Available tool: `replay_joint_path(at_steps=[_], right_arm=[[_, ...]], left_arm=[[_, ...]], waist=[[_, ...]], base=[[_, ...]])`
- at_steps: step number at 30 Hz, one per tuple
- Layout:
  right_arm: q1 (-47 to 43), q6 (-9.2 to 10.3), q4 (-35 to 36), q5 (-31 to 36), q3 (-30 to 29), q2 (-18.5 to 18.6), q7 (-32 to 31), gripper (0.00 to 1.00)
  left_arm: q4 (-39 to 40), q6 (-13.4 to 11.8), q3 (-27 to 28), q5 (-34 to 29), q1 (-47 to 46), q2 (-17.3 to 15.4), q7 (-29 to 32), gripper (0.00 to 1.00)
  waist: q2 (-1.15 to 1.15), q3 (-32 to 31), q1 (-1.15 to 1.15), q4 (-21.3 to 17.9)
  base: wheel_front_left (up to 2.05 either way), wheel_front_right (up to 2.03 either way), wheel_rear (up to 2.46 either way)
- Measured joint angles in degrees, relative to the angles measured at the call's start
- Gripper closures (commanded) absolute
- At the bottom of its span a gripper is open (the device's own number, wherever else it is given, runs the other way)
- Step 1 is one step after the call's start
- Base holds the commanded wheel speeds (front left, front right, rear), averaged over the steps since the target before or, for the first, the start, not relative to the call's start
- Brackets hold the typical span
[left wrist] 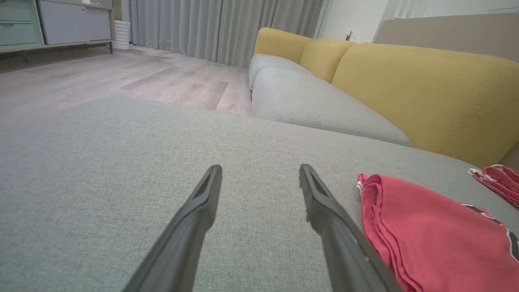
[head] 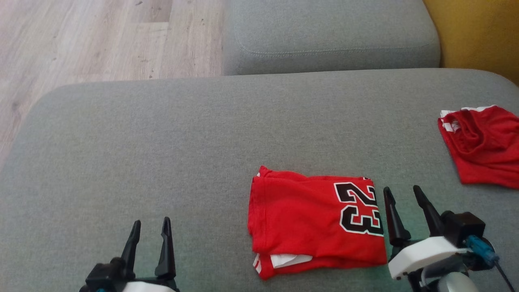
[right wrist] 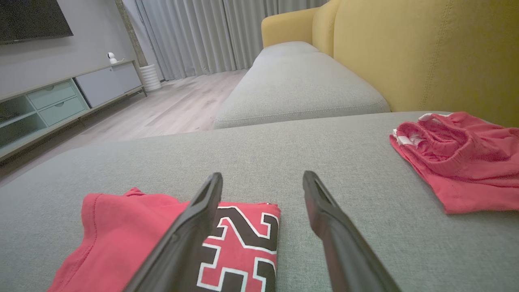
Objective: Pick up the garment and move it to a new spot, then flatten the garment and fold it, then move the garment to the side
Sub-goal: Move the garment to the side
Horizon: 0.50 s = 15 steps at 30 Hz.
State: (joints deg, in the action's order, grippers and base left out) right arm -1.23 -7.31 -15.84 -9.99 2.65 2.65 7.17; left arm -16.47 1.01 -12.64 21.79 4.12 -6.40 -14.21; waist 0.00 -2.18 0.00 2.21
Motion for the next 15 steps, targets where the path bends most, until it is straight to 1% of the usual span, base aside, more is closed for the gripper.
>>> replay_joint_path(at_steps=[3, 8, 10, 15], right_arm=[[0.0, 0.0, -0.2, 0.8, -1.2, 0.0, -1.1, 0.0], [0.0, 0.0, -1.7, 2.3, -3.1, 0.0, -5.4, 0.0], [0.1, 0.0, -1.9, 2.6, -3.7, -0.1, -6.1, 0.0], [1.8, 0.0, -5.5, 3.6, -4.5, -0.1, -9.3, 0.0]], left_arm=[[0.0, 0.0, -0.2, 0.0, 0.0, 0.0, 0.0, 0.0], [0.2, 0.0, -0.4, 0.0, 0.0, 0.0, 0.0, 0.0], [0.4, 0.0, -0.5, 0.0, 0.0, 0.0, 0.0, 0.0], [0.4, 0.0, -1.2, 0.0, -0.5, 0.0, 0.0, 0.0]], waist=[[0.0, 0.4, 0.0, 0.3], [0.0, 1.4, 0.0, 1.2], [0.0, 2.1, 0.0, 1.6], [0.0, 4.1, 0.01, 3.2]], base=[[0.0, 0.0, 0.0], [0.0, 0.0, 0.0], [0.0, 0.0, 0.0], [0.0, 0.0, 0.0]])
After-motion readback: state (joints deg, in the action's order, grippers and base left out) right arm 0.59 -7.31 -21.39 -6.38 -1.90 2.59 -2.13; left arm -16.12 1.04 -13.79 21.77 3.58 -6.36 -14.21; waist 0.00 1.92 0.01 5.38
